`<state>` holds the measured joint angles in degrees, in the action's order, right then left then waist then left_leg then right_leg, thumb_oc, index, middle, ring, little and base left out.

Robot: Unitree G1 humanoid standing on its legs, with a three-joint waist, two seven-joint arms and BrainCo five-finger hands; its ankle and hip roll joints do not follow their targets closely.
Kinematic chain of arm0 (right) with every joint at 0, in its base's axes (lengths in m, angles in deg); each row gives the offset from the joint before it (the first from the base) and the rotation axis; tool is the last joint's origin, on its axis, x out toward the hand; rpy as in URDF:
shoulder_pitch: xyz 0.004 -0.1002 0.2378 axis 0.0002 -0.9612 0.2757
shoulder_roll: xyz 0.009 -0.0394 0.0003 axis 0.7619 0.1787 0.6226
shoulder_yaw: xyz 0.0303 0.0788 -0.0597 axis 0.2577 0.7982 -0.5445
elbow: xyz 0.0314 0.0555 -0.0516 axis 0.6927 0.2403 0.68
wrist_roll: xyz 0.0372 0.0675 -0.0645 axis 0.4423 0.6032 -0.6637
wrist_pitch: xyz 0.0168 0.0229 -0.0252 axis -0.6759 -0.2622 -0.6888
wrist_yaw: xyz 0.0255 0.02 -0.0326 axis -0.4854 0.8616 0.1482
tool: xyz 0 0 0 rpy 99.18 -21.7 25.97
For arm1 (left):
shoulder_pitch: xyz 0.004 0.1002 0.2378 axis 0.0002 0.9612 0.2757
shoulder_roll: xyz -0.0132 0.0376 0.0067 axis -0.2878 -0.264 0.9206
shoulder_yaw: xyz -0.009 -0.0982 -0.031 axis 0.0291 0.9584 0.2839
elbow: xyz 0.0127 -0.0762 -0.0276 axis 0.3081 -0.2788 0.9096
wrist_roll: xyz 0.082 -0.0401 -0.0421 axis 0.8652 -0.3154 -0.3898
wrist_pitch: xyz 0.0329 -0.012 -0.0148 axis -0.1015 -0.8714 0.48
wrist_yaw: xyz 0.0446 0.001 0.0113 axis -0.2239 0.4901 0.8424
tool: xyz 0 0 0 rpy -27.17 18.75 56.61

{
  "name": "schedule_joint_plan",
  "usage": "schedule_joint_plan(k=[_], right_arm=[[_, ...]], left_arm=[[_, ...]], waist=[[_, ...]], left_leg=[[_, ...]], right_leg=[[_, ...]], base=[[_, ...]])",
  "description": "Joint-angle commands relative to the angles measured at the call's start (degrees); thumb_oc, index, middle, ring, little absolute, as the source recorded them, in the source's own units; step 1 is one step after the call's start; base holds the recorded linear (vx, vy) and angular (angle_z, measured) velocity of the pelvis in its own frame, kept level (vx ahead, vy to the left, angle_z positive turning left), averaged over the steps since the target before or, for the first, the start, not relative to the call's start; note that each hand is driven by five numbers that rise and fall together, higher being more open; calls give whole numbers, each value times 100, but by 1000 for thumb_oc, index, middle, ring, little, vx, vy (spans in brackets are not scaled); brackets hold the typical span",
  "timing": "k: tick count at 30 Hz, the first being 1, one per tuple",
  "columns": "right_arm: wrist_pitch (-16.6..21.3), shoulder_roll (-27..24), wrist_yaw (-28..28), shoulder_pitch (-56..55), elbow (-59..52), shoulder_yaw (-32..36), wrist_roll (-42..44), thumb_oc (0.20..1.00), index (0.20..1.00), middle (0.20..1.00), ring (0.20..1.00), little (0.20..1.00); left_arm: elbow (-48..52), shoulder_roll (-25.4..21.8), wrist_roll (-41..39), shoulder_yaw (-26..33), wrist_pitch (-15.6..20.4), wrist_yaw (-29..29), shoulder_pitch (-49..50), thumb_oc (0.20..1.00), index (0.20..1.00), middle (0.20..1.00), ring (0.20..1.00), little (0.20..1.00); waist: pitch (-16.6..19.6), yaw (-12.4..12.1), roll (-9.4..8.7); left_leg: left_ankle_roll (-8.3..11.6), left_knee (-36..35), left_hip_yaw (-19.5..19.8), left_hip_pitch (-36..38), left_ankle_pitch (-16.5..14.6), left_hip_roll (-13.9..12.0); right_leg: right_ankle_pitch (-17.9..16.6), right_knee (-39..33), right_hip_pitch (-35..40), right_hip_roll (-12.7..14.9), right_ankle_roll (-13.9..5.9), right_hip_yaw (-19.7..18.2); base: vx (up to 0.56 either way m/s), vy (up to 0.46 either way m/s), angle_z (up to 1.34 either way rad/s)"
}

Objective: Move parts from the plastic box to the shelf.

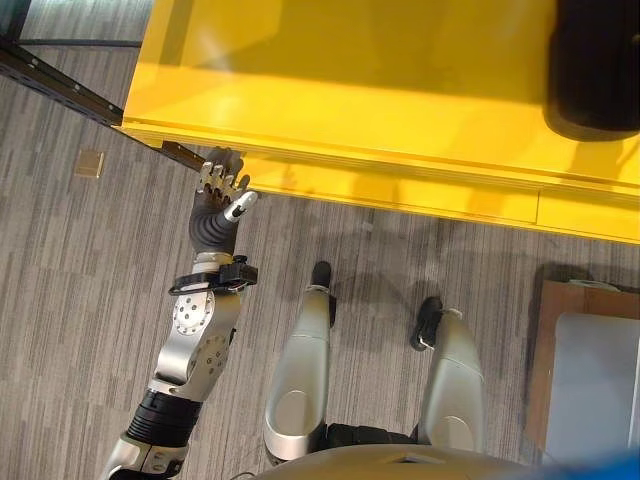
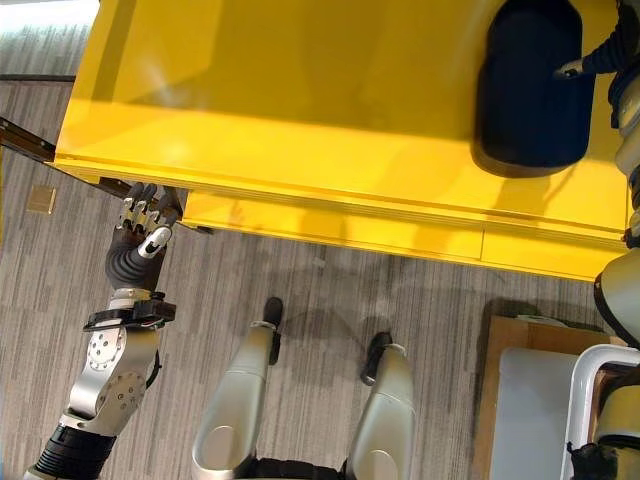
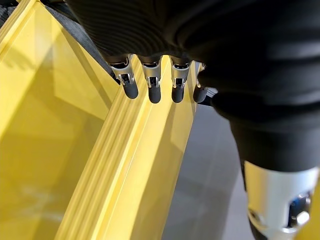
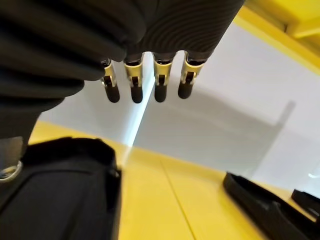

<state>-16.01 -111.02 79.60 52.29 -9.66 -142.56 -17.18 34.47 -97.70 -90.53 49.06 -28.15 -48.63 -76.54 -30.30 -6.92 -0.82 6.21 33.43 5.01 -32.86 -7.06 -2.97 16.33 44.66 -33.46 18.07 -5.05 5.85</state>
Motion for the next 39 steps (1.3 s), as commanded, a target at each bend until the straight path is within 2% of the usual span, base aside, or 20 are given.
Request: schedule_joint_plan(k=[1, 2, 4, 6, 8, 9, 10, 11, 14, 18, 29, 34, 37, 39], right_arm=[[-180, -363, 709, 455, -919, 154, 165, 1000, 1000, 1000, 1000, 1000], [-215, -594, 831, 229, -1919, 510, 91, 1000, 1000, 1000, 1000, 1000], [-196, -1097, 949, -1061, -4043, 2066, -8, 1000, 1000, 1000, 1000, 1000], [-51, -1110, 903, -2651, -5052, 3579, 82, 1000, 1000, 1000, 1000, 1000], [154, -903, 769, -4121, -5917, 4844, 299, 1000, 1000, 1000, 1000, 1000], [534, -243, 340, -6415, -7193, 6371, 552, 1000, 1000, 1000, 1000, 1000], [523, -221, 316, -6560, -7264, 6503, 549, 1000, 1000, 1000, 1000, 1000], [686, 99, 175, -7126, -7527, 6679, 748, 1000, 1000, 1000, 1000, 1000], [837, 418, -170, -7775, -7895, 6750, 1027, 1000, 1000, 1000, 1000, 1000], [926, 459, -411, -7999, -7907, 6539, 1207, 1000, 1000, 1000, 1000, 1000], [806, -367, -1036, -7424, -7564, 5452, 959, 1000, 1000, 1000, 1000, 1000], [728, -680, -1253, -6519, -7070, 4492, 879, 1000, 1000, 1000, 1000, 1000], [589, -787, -1545, -5542, -6312, 3352, 940, 1000, 1000, 1000, 1000, 1000], [553, -783, -1559, -5219, -6034, 3035, 920, 1000, 1000, 1000, 1000, 1000]], left_arm=[[195, -85, 299, 381, 346, 165, 44, 1000, 1000, 1000, 1000, 1000], [226, -12, 324, 491, 318, 214, 67, 1000, 1000, 1000, 1000, 1000], [269, 165, 378, 613, 212, 225, 224, 1000, 1000, 1000, 1000, 1000], [348, 178, 414, 687, 166, 236, 354, 1000, 1000, 1000, 1000, 1000], [420, 192, 442, 760, 107, 231, 456, 1000, 1000, 1000, 1000, 1000], [594, 197, 486, 869, -22, 170, 745, 1000, 1000, 1000, 1000, 1000], [604, 167, 485, 835, -27, 170, 750, 1000, 1000, 1000, 1000, 1000], [622, 204, 470, 870, -55, 143, 866, 1000, 1000, 1000, 1000, 1000], [614, 223, 507, 928, -105, 134, 984, 1000, 1000, 1000, 1000, 1000], [539, 235, 551, 938, -161, 104, 1064, 1000, 1000, 1000, 1000, 1000], [446, 137, 601, 872, -207, 1, 1015, 1000, 1000, 1000, 1000, 1000], [438, 48, 603, 784, -189, -68, 923, 1000, 1000, 1000, 1000, 1000], [404, -17, 560, 695, -149, -147, 774, 1000, 1000, 1000, 1000, 1000], [376, -24, 552, 661, -134, -153, 721, 1000, 1000, 1000, 1000, 1000]], waist=[[226, 24, -66], [220, 107, -70], [204, 327, -34], [214, 401, -75], [220, 495, -111], [230, 582, -165], [243, 537, -171], [250, 587, -187], [288, 616, -199], [300, 643, -214], [270, 601, -271], [240, 538, -288], [211, 453, -295], [198, 434, -292]], left_leg=[[-33, 290, 340, 38, -631, -334], [-44, 316, 323, 47, -662, -344], [-82, 386, 277, 60, -725, -353], [-102, 404, 261, 87, -756, -351], [-126, 436, 239, 91, -774, -347], [-155, 496, 193, 78, -792, -366], [-155, 496, 193, 78, -792, -366], [-169, 516, 163, 81, -800, -393], [-181, 563, 135, 61, -819, -419], [-187, 576, 93, 55, -825, -427], [-175, 589, 32, 59, -809, -453], [-173, 609, 12, 80, -820, -456], [-171, 623, 25, 74, -810, -440], [-174, 620, 35, 72, -807, -434]], right_leg=[[252, 77, 230, -56, 44, 81], [251, 71, 223, -70, 51, 55], [251, 54, 245, -84, 55, 9], [240, 17, 287, -95, 51, -6], [211, -24, 308, -96, 51, -26], [156, -73, 294, -124, 39, -62], [155, -77, 294, -124, 39, -61], [128, -116, 298, -138, 32, -77], [81, -169, 276, -168, 14, -116], [40, -221, 275, -180, -1, -142], [-25, -317, 304, -166, -20, -180], [-22, -318, 345, -162, -21, -178], [-20, -310, 367, -128, -18, -162], [-18, -305, 367, -118, -19, -161]], base=[[-89, 64, -7], [-14, 67, -11], [-10, 58, -13], [-8, 38, -13], [-30, 50, -18], [-37, 57, -20], [-41, 59, -25], [-20, 18, -30], [-27, 27, -20], [0, 0, 0], [0, 0, 0], [0, 0, 0], [0, 0, 0], [6, 0, 2]])
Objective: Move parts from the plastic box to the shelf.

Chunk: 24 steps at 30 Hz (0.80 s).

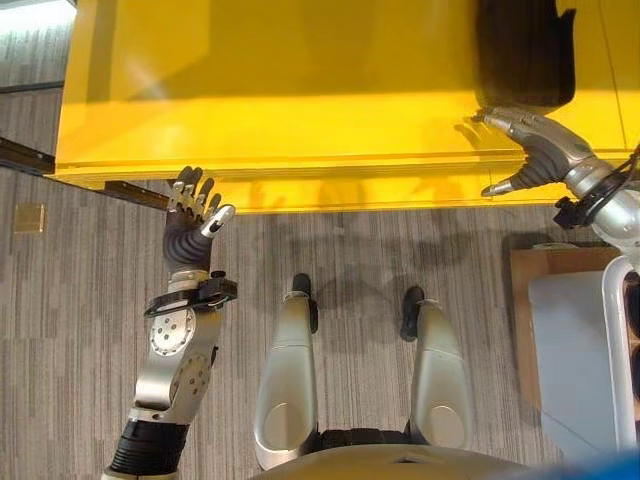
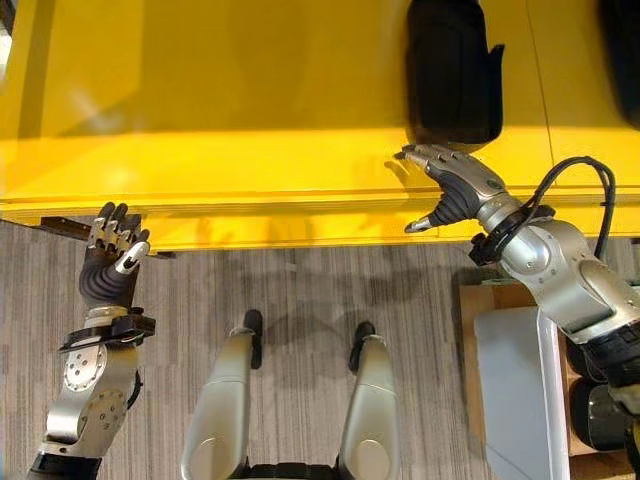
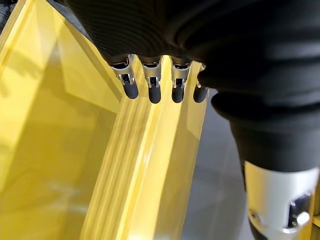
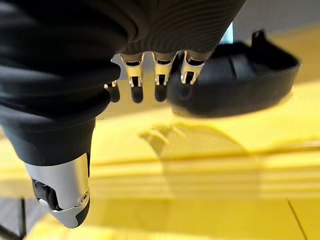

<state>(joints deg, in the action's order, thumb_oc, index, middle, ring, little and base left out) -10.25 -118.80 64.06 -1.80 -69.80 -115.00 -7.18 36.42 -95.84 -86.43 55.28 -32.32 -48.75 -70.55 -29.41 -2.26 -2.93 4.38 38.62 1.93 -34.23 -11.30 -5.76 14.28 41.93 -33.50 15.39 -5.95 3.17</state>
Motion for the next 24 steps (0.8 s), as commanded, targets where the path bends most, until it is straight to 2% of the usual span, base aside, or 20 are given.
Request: schedule_joint_plan(k=[1, 7, 24], right_arm=[[-44, 7, -14, 330, 81, 146, -63, 1000, 1000, 1000, 1000, 1000], [-180, 94, -276, 827, 763, -520, -116, 1000, 1000, 1000, 1000, 1000], [-427, 281, -125, 1226, 2355, -901, -870, 1000, 1000, 1000, 1000, 1000]], left_arm=[[162, -201, 132, 32, 289, -134, 97, 1000, 1000, 1000, 1000, 1000], [31, -215, 126, -69, 312, -177, -75, 1000, 1000, 1000, 1000, 1000], [67, -231, 71, -122, 392, -197, -234, 1000, 1000, 1000, 1000, 1000]], waist=[[100, -30, -85], [45, -72, -87], [11, -90, -86]], left_leg=[[9, 89, 343, 214, -379, -154], [12, 20, 349, 229, -349, -139], [21, 28, 370, 242, -377, -143]], right_leg=[[186, -32, 378, 152, 71, 113], [190, -66, 421, 167, 74, 133], [224, 0, 418, 142, 70, 138]], base=[[19, 1, 4], [2, 0, 1], [1, 0, 1]])
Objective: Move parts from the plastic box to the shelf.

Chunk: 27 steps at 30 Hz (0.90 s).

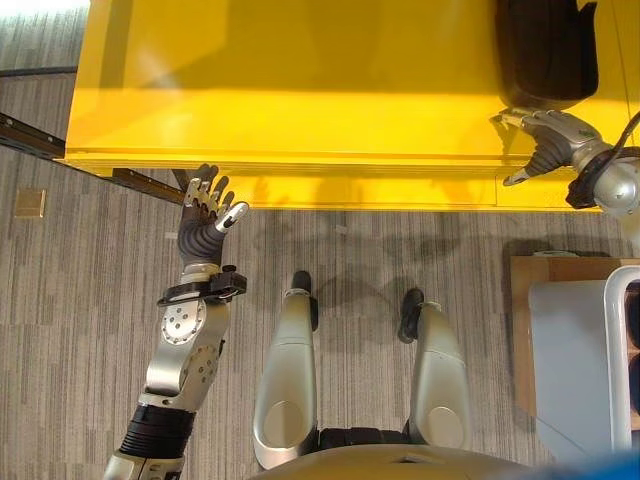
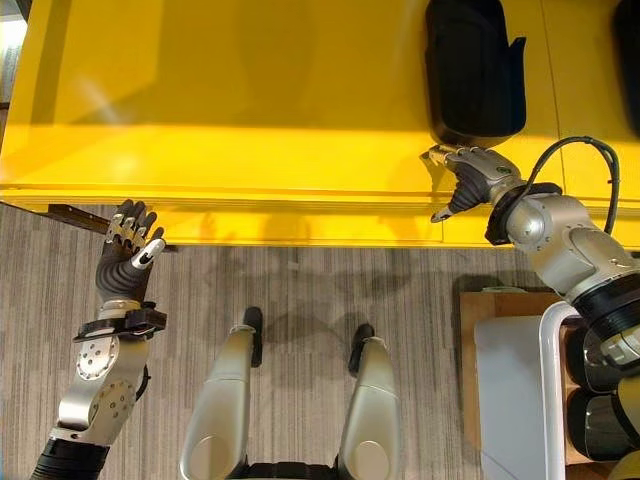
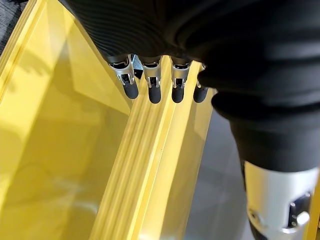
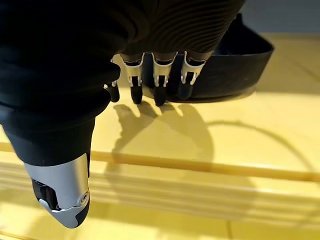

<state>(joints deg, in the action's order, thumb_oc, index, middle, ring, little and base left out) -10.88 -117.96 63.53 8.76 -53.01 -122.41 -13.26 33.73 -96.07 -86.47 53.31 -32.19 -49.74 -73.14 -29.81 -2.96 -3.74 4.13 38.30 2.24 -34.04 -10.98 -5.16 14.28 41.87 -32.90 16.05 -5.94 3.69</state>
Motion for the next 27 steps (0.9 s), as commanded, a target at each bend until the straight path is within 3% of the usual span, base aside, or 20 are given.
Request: schedule_joint_plan(k=[1, 14, 24, 27], right_arm=[[-361, 218, -77, 177, 747, -186, -273, 1000, 1000, 1000, 1000, 1000], [-450, 435, 45, 554, 1698, -438, -364, 1000, 1000, 1000, 1000, 1000], [-468, 495, 209, 1154, 1967, -679, -385, 1000, 1000, 1000, 1000, 1000], [-453, 518, 276, 991, 1703, -458, -321, 1000, 1000, 1000, 1000, 1000]], left_arm=[[343, -209, 70, 70, 388, -105, 22, 1000, 1000, 1000, 1000, 1000], [305, -231, -4, 34, 436, -156, -65, 1000, 1000, 1000, 1000, 1000], [342, -202, -93, 59, 474, -160, -16, 1000, 1000, 1000, 1000, 1000], [332, -175, -82, 71, 474, -138, -8, 1000, 1000, 1000, 1000, 1000]], waist=[[52, -23, -2], [38, -64, 9], [27, -103, 31], [17, -91, 31]], left_leg=[[44, 61, 339, 218, -406, -209], [51, 84, 338, 206, -412, -215], [36, 149, 351, 161, -438, -188], [27, 146, 344, 151, -428, -178]], right_leg=[[225, 15, 352, 77, 68, 87], [245, 63, 321, 62, 73, 75], [259, 98, 297, 73, 72, 77], [250, 100, 303, 79, 69, 82]], base=[[0, 0, 0], [0, 0, 0], [0, 0, 0], [0, 0, 0]])
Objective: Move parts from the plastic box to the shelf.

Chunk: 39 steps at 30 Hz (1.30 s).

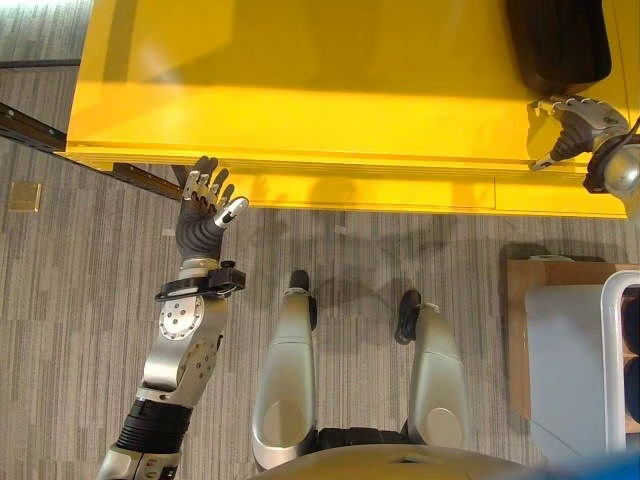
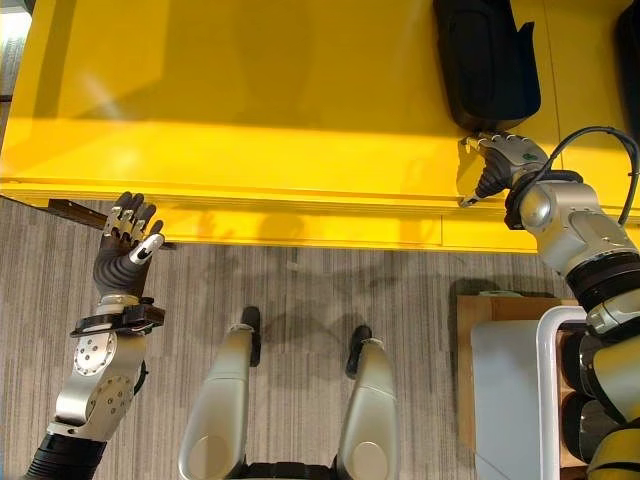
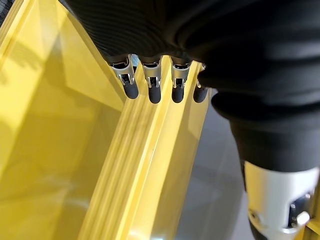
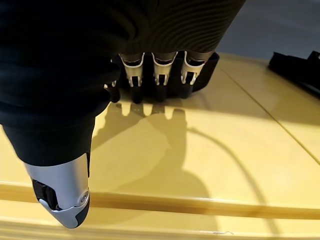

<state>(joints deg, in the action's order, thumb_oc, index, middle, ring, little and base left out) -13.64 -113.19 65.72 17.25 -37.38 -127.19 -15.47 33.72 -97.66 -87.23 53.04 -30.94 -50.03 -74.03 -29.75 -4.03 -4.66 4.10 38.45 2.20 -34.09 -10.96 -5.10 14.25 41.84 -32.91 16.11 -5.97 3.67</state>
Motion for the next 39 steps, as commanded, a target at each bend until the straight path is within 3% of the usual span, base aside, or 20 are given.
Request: schedule_joint_plan(k=[1, 6, 11, 21, 22, 23, 24, 25, 26, 29, 32, 39], right_arm=[[-117, 52, 93, -194, -278, 323, 26, 1000, 1000, 1000, 1000, 1000], [95, 106, 25, -1418, -1711, 1352, 537, 1000, 1000, 1000, 1000, 1000], [678, 302, -142, -3608, -4132, 3215, 1472, 1000, 1000, 1000, 1000, 1000], [931, 577, -48, -5119, -4972, 4395, 2069, 1000, 1000, 1000, 1000, 1000], [930, 848, 11, -5335, -4942, 4524, 2172, 1000, 1000, 1000, 1000, 1000], [1015, 1647, 164, -5588, -4835, 4546, 2601, 1000, 1000, 1000, 1000, 1000], [1014, 1651, 163, -5596, -4839, 4552, 2601, 1000, 1000, 1000, 1000, 1000], [1038, 2089, 238, -5689, -4643, 4488, 2806, 1000, 1000, 1000, 1000, 1000], [1040, 2092, 239, -5689, -4641, 4486, 2806, 1000, 1000, 1000, 1000, 1000], [1098, 2840, 239, -5965, -4366, 4482, 3330, 1000, 1000, 1000, 1000, 1000], [1070, 3663, 298, -6369, -4143, 4419, 3750, 1000, 1000, 1000, 1000, 1000], [1227, 4204, 431, -6732, -4279, 4546, 4296, 1000, 1000, 1000, 1000, 1000]], left_arm=[[319, 31, 28, 141, 336, -77, 72, 1000, 1000, 1000, 1000, 1000], [312, 105, 107, 238, 311, -35, 68, 1000, 1000, 1000, 1000, 1000], [366, 141, 200, 315, 233, -41, 196, 1000, 1000, 1000, 1000, 1000], [391, 154, 192, 381, 176, -93, 517, 1000, 1000, 1000, 1000, 1000], [338, 162, 202, 392, 177, -95, 547, 1000, 1000, 1000, 1000, 1000], [222, 203, 179, 335, 177, -130, 564, 1000, 1000, 1000, 1000, 1000], [221, 198, 178, 332, 178, -130, 565, 1000, 1000, 1000, 1000, 1000], [89, 241, 135, 282, 188, -206, 571, 1000, 1000, 1000, 1000, 1000], [86, 238, 133, 282, 190, -207, 571, 1000, 1000, 1000, 1000, 1000], [-92, 332, -7, 172, 174, -342, 628, 1000, 1000, 1000, 1000, 1000], [-324, 591, -195, 186, 32, -576, 869, 1000, 1000, 1000, 1000, 1000], [-533, 843, -134, 35, -11, -670, 903, 1000, 1000, 1000, 1000, 1000]], waist=[[6, 55, 120], [35, 134, 90], [141, 283, 30], [358, 431, -38], [421, 456, -29], [548, 521, 25], [543, 518, 24], [636, 562, 59], [630, 560, 57], [845, 659, 142], [1385, 869, 343], [1844, 1098, 611]], left_leg=[[25, 125, 343, 157, -430, -181], [18, 76, 337, 169, -408, -184], [14, 17, 325, 214, -395, -224], [86, -293, 312, 484, -261, -315], [113, -468, 308, 625, -188, -343], [171, -856, 295, 873, 40, -387], [172, -872, 296, 888, 48, -389], [198, -1115, 272, 1063, 179, -439], [198, -1130, 271, 1078, 186, -441], [260, -1762, 200, 1505, 481, -593], [349, -3169, -97, 2469, 1122, -949], [543, -3908, -401, 2922, 1787, -1211]], right_leg=[[244, 95, 311, 78, 73, 86], [219, 61, 321, 72, 70, 78], [213, 15, 365, 54, 61, 84], [82, -317, 606, -16, 17, 107], [16, -495, 730, -47, 7, 141], [-126, -880, 994, -137, -27, 213], [-133, -895, 1011, -139, -26, 217], [-206, -1100, 1141, -188, -42, 278], [-211, -1112, 1155, -189, -41, 280], [-410, -1694, 1504, -319, -81, 335], [-738, -2849, 2127, -658, -136, 246], [-887, -3746, 2638, -955, -52, 194]], base=[[0, 0, 0], [3, 1, -1], [4, 0, -1], [7, -6, -3], [51, -74, -7], [45, -65, -6], [51, -70, -6], [23, -25, -4], [33, -41, -4], [52, -63, -8], [105, -80, -37], [29, -61, -22]])
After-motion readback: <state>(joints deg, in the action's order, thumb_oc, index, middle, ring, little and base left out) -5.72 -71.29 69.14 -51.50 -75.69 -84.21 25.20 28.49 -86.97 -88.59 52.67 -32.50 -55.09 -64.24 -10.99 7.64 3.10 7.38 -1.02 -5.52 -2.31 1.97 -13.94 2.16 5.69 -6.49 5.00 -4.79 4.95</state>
